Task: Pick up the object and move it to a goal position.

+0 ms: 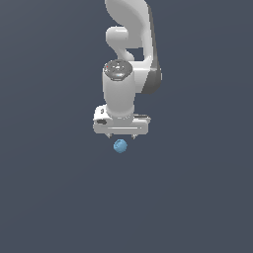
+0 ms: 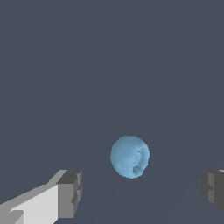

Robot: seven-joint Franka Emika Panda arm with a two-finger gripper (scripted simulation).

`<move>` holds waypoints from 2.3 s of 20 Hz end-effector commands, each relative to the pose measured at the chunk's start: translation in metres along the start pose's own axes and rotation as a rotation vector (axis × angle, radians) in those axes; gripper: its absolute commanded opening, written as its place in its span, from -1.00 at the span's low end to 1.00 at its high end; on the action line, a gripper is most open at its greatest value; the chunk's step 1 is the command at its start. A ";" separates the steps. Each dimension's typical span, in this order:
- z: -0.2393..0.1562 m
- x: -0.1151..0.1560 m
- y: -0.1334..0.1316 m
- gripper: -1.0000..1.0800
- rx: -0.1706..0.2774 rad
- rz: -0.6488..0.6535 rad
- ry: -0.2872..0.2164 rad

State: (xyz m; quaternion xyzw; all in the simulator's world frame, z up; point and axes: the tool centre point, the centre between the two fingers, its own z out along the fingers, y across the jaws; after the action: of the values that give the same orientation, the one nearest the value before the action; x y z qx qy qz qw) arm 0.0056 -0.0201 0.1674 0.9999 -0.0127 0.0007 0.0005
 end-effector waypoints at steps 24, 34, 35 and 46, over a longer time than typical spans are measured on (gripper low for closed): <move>0.024 -0.007 -0.002 0.92 0.010 -0.111 0.018; 0.075 -0.027 0.006 0.92 0.001 -0.238 0.000; 0.077 -0.028 0.006 0.92 0.001 -0.243 0.000; 0.095 -0.030 0.007 0.92 0.001 -0.246 -0.002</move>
State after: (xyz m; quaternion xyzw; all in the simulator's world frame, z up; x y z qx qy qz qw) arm -0.0234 -0.0262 0.0781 0.9939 0.1101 0.0003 0.0000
